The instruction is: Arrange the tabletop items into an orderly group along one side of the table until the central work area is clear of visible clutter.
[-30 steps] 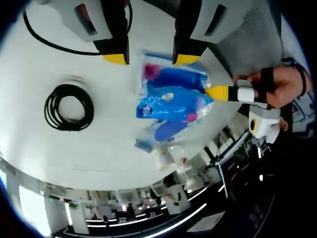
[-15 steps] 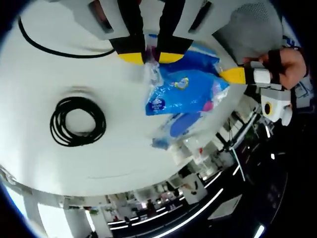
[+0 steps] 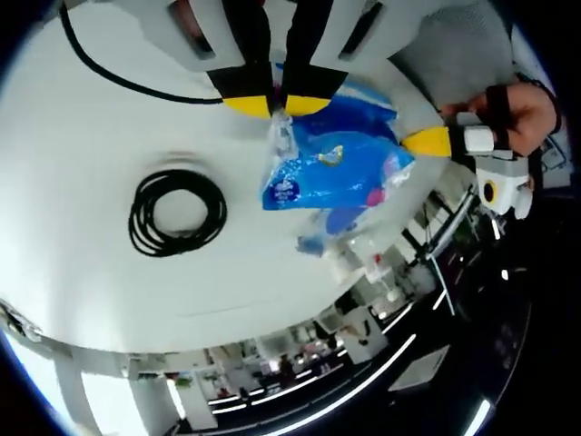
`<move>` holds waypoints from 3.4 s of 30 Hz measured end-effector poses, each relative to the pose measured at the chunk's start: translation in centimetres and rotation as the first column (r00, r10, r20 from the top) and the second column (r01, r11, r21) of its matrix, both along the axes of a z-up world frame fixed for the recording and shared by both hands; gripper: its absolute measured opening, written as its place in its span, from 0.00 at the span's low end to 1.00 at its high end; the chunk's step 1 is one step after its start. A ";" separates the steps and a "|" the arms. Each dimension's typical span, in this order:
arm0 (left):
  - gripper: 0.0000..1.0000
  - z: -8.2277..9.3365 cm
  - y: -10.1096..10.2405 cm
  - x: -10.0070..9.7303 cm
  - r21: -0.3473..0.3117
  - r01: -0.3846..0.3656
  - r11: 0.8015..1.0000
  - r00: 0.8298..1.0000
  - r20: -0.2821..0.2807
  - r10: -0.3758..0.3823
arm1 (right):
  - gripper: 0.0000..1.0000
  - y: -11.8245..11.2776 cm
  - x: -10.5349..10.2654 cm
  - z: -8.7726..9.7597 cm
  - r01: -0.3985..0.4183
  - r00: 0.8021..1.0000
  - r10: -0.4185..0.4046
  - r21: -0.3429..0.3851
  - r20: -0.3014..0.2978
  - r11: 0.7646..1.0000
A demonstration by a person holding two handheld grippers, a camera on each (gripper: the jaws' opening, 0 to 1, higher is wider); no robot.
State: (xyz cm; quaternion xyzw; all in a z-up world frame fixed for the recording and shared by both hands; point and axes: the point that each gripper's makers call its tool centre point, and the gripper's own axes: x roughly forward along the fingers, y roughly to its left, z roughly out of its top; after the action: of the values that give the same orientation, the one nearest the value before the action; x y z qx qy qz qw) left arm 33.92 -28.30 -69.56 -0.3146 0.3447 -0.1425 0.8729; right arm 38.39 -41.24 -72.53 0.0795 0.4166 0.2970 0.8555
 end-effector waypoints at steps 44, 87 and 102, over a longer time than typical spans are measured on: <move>0.32 0.0 11.3 -1.4 0.410 -0.067 0.909 0.998 0.009 0.069 | 0.00 -7.4 12.6 1.4 0.207 0.978 -0.207 -0.004 -0.027 0.978; 0.34 1.6 13.4 -2.4 0.403 -0.254 0.879 0.960 -0.007 0.280 | 0.02 -9.0 25.8 -3.3 0.177 0.975 -0.189 -0.111 -0.113 0.978; 0.33 1.4 12.9 -1.9 0.394 -0.249 0.885 0.960 -0.020 0.279 | 0.04 -9.8 26.1 -3.7 0.176 0.974 -0.190 -0.116 -0.125 0.978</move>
State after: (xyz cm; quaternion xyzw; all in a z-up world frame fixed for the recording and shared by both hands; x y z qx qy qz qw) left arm 32.06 -15.40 -68.16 -0.1847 0.3529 0.0607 0.9152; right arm 64.45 -51.04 -76.28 0.0926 0.4797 0.1886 0.8519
